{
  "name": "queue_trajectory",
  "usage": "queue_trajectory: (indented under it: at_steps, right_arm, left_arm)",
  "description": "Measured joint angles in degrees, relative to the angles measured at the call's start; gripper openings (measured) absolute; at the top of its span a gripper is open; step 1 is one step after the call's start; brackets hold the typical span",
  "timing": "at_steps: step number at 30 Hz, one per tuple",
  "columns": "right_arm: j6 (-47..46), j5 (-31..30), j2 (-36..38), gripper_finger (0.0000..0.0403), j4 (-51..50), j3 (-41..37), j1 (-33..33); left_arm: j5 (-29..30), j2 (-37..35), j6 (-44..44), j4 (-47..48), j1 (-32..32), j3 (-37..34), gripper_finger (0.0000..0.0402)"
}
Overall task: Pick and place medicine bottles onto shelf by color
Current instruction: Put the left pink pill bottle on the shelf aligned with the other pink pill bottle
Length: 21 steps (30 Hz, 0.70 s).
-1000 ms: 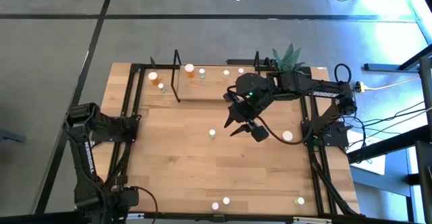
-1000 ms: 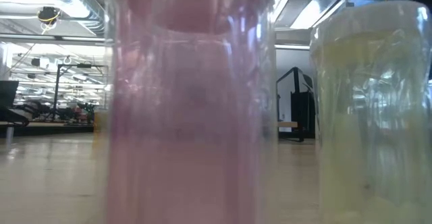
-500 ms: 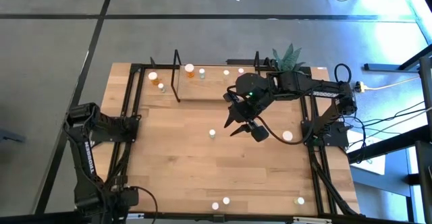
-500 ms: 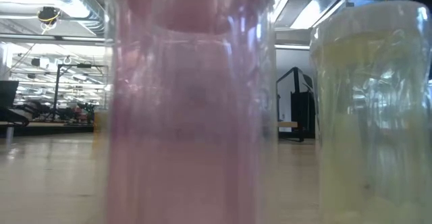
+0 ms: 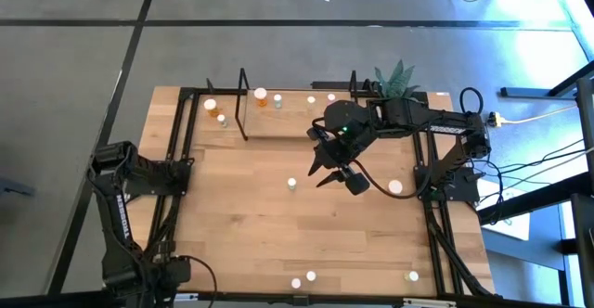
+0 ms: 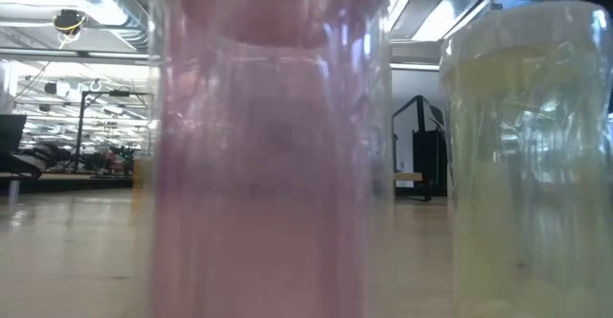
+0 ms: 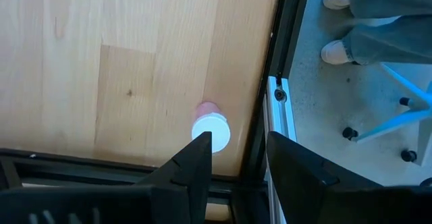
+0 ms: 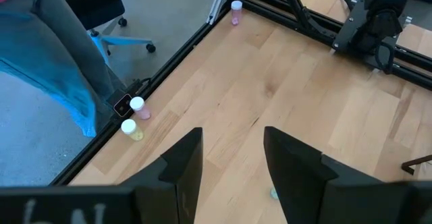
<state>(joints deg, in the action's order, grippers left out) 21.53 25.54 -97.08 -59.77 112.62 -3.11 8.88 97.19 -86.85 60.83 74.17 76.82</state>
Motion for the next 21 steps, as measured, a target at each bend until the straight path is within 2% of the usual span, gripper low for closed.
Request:
queue_trajectory:
  at_steps: [9,12,21]
  right_arm:
    - [0.0,-0.01,0.0,0.0159,0.0,0.0,-0.01]
    - [-0.01,0.0,0.0,0.0159,-0.02,0.0,0.0]
    - [0.0,-0.01,0.0,0.0159,0.0,0.0,0.0]
  left_arm:
    - [2.08,0.0,-0.11,-0.01,0.02,0.0,0.0135]
    - [2.92,0.0,-2.65,0.01,0.02,0.0,0.0135]
    - [2.14,0.0,-3.0,-0.03,0.11,0.0,0.0135]
